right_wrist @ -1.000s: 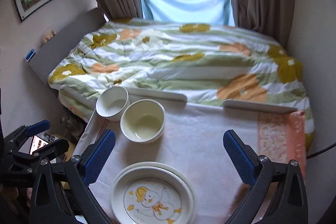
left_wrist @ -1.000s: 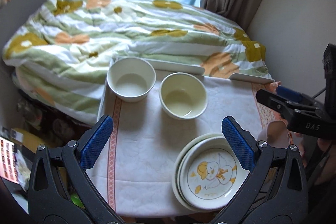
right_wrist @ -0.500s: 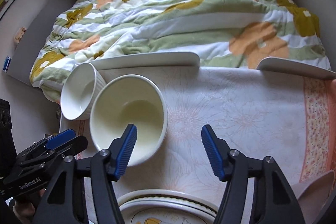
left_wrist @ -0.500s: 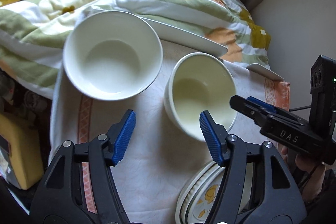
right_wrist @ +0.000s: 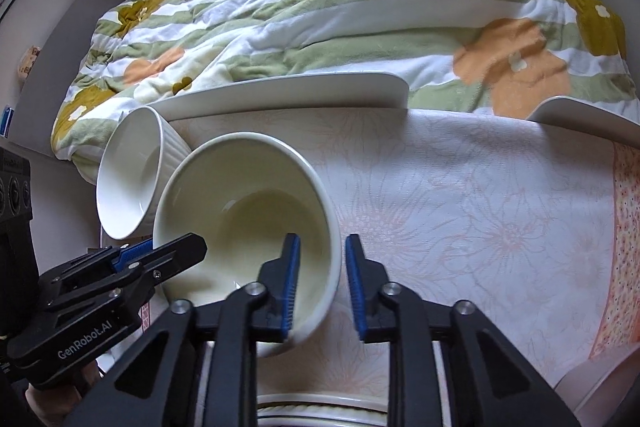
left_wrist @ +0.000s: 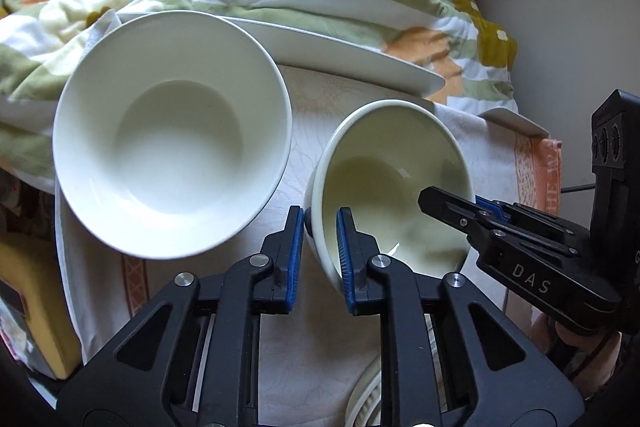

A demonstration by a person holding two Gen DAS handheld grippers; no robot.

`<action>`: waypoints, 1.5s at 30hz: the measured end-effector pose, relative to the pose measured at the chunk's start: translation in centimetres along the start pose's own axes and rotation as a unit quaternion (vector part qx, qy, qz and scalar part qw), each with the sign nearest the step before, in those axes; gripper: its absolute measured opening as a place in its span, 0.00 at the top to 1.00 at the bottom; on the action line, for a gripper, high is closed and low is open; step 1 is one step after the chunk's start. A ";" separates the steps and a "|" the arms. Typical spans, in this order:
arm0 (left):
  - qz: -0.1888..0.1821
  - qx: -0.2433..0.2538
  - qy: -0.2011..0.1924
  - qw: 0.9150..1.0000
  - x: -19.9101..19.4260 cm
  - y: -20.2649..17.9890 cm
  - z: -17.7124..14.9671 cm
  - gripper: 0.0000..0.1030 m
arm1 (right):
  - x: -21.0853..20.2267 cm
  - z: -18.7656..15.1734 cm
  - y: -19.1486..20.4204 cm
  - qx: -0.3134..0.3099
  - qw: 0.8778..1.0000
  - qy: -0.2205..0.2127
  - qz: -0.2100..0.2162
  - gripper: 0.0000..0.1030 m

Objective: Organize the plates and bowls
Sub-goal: 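Carry the cream bowl over and lower it into the pink square bowl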

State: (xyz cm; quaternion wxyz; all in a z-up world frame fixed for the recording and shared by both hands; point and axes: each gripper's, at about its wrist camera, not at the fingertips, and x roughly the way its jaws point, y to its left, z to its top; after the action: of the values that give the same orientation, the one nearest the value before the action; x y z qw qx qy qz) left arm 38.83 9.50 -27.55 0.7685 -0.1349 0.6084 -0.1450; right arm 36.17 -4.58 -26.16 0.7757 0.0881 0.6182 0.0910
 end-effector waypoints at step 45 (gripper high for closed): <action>0.028 0.050 -0.106 0.993 -6.2 -25.1 -13.2 0.87 | -17.9 -11.9 -14.2 -0.030 0.994 -0.101 0.018 0.90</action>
State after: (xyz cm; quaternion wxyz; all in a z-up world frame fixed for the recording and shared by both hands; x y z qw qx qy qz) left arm 23.19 -11.67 -15.26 0.8380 -0.0942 0.5193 -0.1388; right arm 21.09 -22.55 -15.47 0.8349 0.0842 0.5317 0.1142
